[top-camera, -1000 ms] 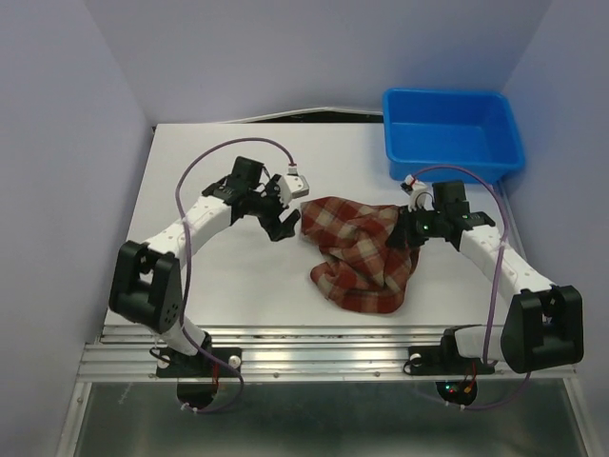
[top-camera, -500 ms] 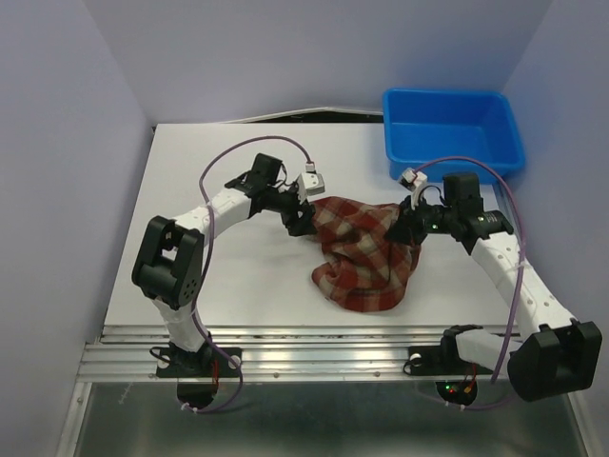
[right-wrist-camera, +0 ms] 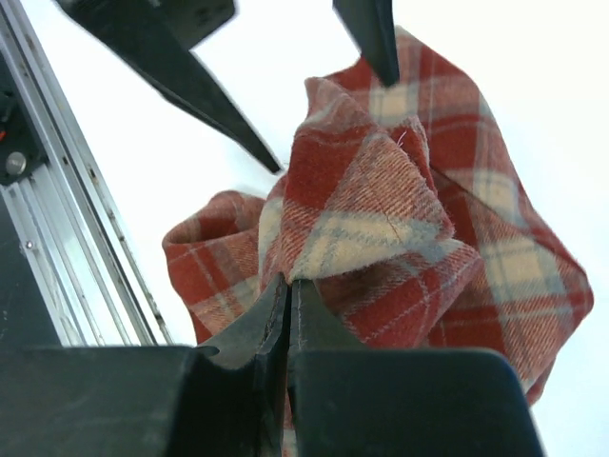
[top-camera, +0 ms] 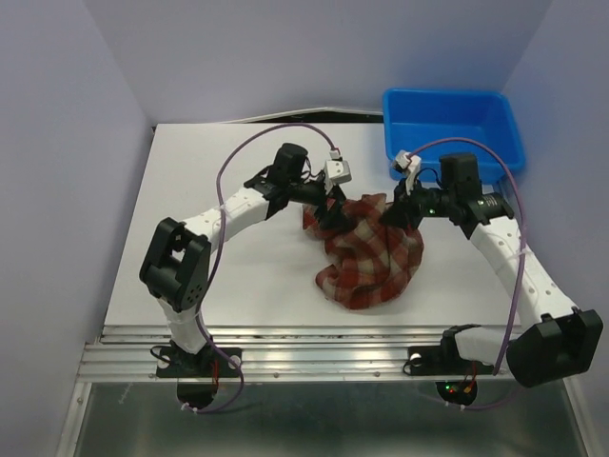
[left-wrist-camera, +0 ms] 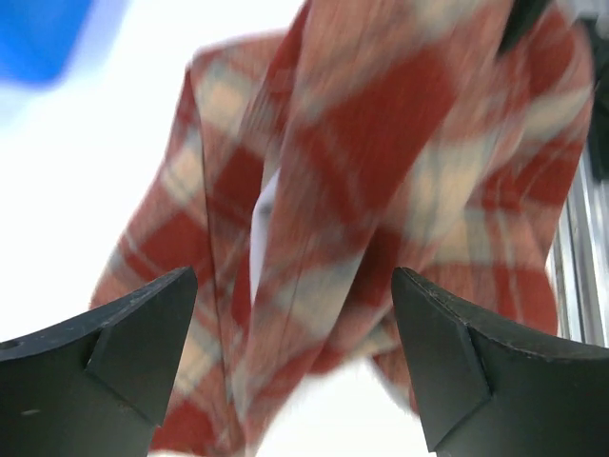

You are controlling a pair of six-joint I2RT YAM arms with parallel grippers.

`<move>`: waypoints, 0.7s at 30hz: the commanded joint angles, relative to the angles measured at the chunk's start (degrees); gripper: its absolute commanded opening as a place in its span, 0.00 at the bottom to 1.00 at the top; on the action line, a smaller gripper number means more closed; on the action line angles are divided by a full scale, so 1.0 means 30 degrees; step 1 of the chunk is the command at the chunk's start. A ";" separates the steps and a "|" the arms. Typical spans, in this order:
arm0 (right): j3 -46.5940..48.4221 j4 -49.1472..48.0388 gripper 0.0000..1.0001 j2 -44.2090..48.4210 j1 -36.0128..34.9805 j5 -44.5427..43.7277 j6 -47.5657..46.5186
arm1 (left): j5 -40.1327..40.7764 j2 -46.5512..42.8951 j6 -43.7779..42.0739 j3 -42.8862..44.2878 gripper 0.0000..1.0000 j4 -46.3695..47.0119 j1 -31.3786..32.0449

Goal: Fold and stack the skirts
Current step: Move the skirt to the center of the board

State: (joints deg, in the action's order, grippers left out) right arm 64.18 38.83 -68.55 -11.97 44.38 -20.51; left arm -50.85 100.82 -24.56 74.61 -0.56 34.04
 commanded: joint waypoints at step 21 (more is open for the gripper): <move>0.7730 -0.5448 0.57 -0.9258 -0.0728 -0.5565 0.7249 | 0.4763 -0.0856 1.0265 0.0207 0.00 0.2154 -0.9528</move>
State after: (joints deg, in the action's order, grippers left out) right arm 85.45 21.43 -96.29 -14.00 33.12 -1.56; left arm -47.44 92.47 -5.06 73.21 10.61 7.99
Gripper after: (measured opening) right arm 0.525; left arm 0.052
